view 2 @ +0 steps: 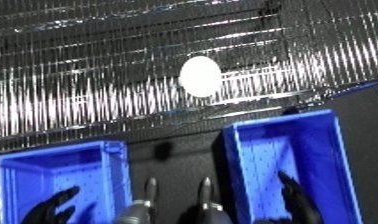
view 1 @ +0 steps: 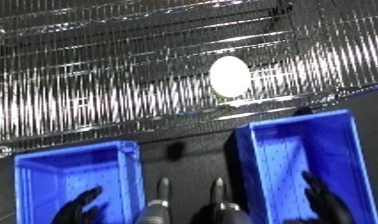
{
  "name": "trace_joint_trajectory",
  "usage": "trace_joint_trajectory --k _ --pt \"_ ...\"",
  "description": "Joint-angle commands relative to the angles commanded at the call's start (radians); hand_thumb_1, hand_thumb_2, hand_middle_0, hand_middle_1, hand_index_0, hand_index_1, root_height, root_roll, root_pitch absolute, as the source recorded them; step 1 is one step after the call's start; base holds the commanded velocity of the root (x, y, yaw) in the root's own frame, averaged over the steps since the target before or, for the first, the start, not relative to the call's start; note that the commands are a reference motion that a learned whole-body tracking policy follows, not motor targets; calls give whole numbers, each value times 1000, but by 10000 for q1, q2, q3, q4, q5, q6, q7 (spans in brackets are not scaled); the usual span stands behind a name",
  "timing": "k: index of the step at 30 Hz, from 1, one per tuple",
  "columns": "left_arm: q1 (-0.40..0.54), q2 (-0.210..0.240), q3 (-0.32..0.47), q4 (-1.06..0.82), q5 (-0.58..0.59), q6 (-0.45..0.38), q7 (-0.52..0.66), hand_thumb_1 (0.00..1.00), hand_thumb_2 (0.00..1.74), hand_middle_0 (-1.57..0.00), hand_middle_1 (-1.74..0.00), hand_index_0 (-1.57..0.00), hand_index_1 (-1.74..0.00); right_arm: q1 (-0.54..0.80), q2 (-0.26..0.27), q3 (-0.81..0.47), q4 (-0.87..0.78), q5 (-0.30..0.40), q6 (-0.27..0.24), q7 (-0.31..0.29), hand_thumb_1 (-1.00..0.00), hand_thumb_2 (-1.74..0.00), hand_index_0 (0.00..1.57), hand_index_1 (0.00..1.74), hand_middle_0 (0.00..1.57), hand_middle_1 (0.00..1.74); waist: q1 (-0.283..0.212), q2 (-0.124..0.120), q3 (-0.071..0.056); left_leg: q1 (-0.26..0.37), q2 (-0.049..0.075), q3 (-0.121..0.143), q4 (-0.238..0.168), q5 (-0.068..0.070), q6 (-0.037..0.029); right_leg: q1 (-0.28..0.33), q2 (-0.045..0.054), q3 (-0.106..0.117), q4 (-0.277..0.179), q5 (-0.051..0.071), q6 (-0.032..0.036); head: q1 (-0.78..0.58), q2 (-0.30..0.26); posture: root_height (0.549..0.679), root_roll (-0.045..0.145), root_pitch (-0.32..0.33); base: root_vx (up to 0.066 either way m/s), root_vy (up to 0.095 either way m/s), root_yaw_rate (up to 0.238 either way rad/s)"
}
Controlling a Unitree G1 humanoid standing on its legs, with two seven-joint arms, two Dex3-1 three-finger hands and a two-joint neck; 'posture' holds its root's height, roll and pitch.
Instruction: Pick up the object and place it into the box
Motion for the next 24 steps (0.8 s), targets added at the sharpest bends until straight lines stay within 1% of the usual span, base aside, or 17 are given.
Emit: trace_joint_trajectory --k 1,2,3,4,5,6,7,9,10,11,12,15,19,21,24 --pt "55 76 -20 -179 -85 3 12 0 0 0 0 0 0 88 -203 68 -824 8 93 -87 0 0 0 0 0 0 -38 -21 74 -263 14 21 279 -89 22 -293 -21 72 329 -82 13 -31 314 654 34 5 -33 -21 -45" --pt "55 76 -20 -179 -85 3 12 0 0 0 0 0 0 88 -203 68 -824 8 93 -87 0 0 0 0 0 0 -38 -21 74 -263 14 21 279 -89 22 -293 -21 72 329 -82 13 -31 314 654 34 5 -33 -21 -45" --pt "92 107 -24 -279 -128 3 29 0 0 0 0 0 0 163 -323 96 -1349 60 162 -134 0 0 0 0 0 0 -60 -30 107 -386 27 32 409 -131 31 -430 -27 105 474 -115 20 -65 449 653 34 8 -33 -19 -50" --pt "221 156 -34 -502 -230 -14 81 0 0 0 0 0 0 368 -590 124 -2731 267 330 -269 0 0 0 0 0 0 -117 -47 169 -620 62 56 679 -221 42 -682 -32 173 755 -180 24 -238 798 650 33 13 -23 -22 -64" --pt "221 156 -34 -502 -230 -14 81 0 0 0 0 0 0 368 -590 124 -2731 267 330 -269 0 0 0 0 0 0 -117 -47 169 -620 62 56 679 -221 42 -682 -32 173 755 -180 24 -238 798 650 33 13 -23 -22 -64" --pt "319 177 -24 -609 -271 -37 98 0 0 0 0 0 0 448 -699 126 -3400 364 350 -337 0 0 0 0 0 0 -154 -55 195 -713 84 71 803 -265 45 -784 -29 207 880 -211 22 -338 916 649 32 14 -12 -17 -76" --pt "573 212 39 -808 -342 -114 118 0 0 0 0 0 0 729 -931 62 -4977 449 360 -537 0 0 0 0 0 0 -253 -70 230 -889 140 110 1045 -352 58 -992 -20 280 1132 -277 16 -570 1203 646 31 16 -1 -9 -105" --pt "821 235 145 -915 -384 -227 88 0 0 0 0 0 0 1044 -1138 -64 -6269 331 152 -689 0 0 0 0 0 0 -360 -79 243 -1021 201 153 1223 -418 70 -1170 -14 343 1340 -337 16 -679 1502 643 30 18 5 1 -114" --pt "821 235 145 -915 -384 -227 88 0 0 0 0 0 0 1044 -1138 -64 -6269 331 152 -689 0 0 0 0 0 0 -360 -79 243 -1021 201 153 1223 -418 70 -1170 -14 343 1340 -337 16 -679 1502 643 30 18 7 4 -116" --pt "1035 245 256 -939 -446 -355 16 0 0 0 0 0 0 1293 -1390 -254 -7332 253 -112 -768 0 0 0 0 0 0 -469 -73 235 -1137 266 195 1359 -471 81 -1340 -10 406 1523 -396 32 -798 1716 641 28 21 17 15 -126" --pt "1114 242 298 -926 -483 -415 -27 0 0 0 0 0 0 1373 -1520 -355 -7751 264 -241 -779 0 0 0 0 0 0 -516 -68 229 -1182 296 216 1410 -492 83 -1407 -8 431 1589 -421 40 -860 1788 640 28 23 18 20 -123" --pt "1268 205 363 -870 -560 -553 -115 0 0 0 0 0 0 1529 -1861 -670 -8831 343 -508 -870 0 0 0 0 0 0 -626 -54 225 -1297 368 264 1522 -533 83 -1570 -7 479 1728 -468 65 -965 1847 638 27 27 11 22 -88" --pt "1381 134 379 -781 -568 -646 -163 0 0 0 0 0 0 1456 -2172 -983 -9780 351 -762 -1042 0 0 0 0 0 0 -662 -35 272 -1385 419 288 1640 -570 62 -1699 -50 481 1851 -474 112 -988 1717 636 27 27 5 13 -32" --pt "1392 140 381 -756 -573 -617 -190 0 0 0 0 0 0 1330 -2363 -1049 -10157 324 -738 -1115 0 0 0 0 0 0 -645 -18 313 -1414 432 295 1701 -589 51 -1751 -83 473 1912 -470 137 -919 1636 635 27 25 10 12 5" --pt "1375 190 355 -726 -594 -564 -226 0 0 0 0 0 0 1069 -2690 -1069 -10650 306 -530 -1264 0 0 0 0 0 0 -588 8 386 -1474 443 294 1803 -615 39 -1839 -134 452 2023 -468 166 -820 1507 633 26 23 7 11 38"
